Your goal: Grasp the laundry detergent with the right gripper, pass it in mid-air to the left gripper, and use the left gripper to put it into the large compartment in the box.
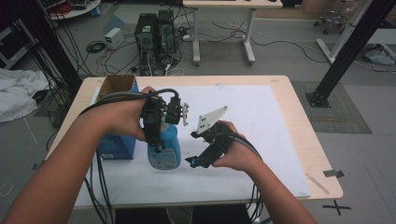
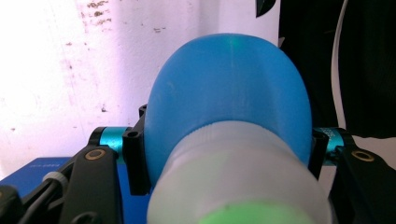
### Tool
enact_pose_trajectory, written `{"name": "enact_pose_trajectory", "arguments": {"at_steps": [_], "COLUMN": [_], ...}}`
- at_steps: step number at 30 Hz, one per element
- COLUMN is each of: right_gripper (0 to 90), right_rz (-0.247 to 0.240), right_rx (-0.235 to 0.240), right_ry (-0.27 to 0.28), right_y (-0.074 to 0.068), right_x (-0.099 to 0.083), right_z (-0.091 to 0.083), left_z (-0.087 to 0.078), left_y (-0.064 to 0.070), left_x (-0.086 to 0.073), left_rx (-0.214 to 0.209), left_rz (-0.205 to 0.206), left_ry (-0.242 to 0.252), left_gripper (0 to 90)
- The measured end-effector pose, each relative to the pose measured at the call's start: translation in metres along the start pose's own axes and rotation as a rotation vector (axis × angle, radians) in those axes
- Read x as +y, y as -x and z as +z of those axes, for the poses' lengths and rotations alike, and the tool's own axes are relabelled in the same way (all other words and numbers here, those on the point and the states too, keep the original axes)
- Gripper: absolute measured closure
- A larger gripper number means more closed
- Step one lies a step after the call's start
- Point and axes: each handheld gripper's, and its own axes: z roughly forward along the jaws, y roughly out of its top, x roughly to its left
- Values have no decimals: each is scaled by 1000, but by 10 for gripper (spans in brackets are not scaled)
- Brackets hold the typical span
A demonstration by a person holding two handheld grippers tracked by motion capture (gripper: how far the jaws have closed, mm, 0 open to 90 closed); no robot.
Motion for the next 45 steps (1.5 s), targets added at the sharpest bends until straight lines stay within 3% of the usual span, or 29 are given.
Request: {"name": "enact_pose_trajectory", "arguments": {"at_steps": [6, 11, 16, 17, 18, 20, 21, 22, 23, 24, 29, 31, 32, 34, 35, 36, 38, 39, 44, 45], "right_gripper": [122, 117, 116, 116, 116, 116, 116, 116, 116, 116, 116, 116, 116, 116, 116, 116, 116, 116, 116, 116], "right_rz": [-1, 4, 9, 9, 9, 20, 20, 27, 22, 22, 25, 21, 23, 24, 24, 25, 30, 24, 27, 32], "right_rx": [-16, -23, -35, -35, -42, -50, -50, -56, -55, -55, -56, -56, -57, -57, -57, -57, -55, -50, -48, -48], "right_ry": [-36, -92, -153, -153, -162, -186, -186, -201, -201, -201, -222, -225, -229, -238, -238, -243, -248, -249, -261, -262], "right_y": [1, 5, 10, 10, 11, 14, 14, 16, 18, 18, 18, 18, 18, 20, 20, 21, 21, 23, 24, 25], "right_x": [3, 7, 8, 8, 8, 7, 7, 7, 6, 6, 3, 2, 2, -1, -1, -1, -2, -2, -2, -2], "right_z": [-5, -12, -22, -22, -24, -30, -30, -34, -35, -35, -35, -35, -35, -34, -34, -33, -32, -30, -26, -25], "left_z": [-8, -23, -47, -47, -56, -65, -65, -78, -82, -82, -103, -106, -115, -121, -121, -124, -126, -130, -132, -131], "left_y": [-3, -10, -20, -20, -24, -29, -29, -36, -38, -38, -48, -50, -54, -56, -56, -59, -60, -63, -66, -69], "left_x": [-3, -8, -19, -19, -25, -30, -30, -36, -38, -38, -53, -56, -67, -77, -77, -85, -89, -105, -119, -130], "left_rx": [-7, -19, -19, -19, -14, -12, -12, -13, -13, -13, -8, -5, 11, 27, 27, 40, 44, 62, 72, 80], "left_rz": [-30, -103, -221, -221, -268, -313, -313, -379, -403, -403, -523, -541, -603, -652, -652, -697, -707, -757, -789, -820], "left_ry": [1, 11, 35, 35, 50, 58, 58, 58, 56, 56, 61, 65, 78, 88, 88, 99, 95, 104, 99, 98], "left_gripper": [382, 382, 382, 381, 381, 382, 381, 382, 381, 382, 381, 381, 381, 381, 381, 381, 381, 381, 381, 381]}}
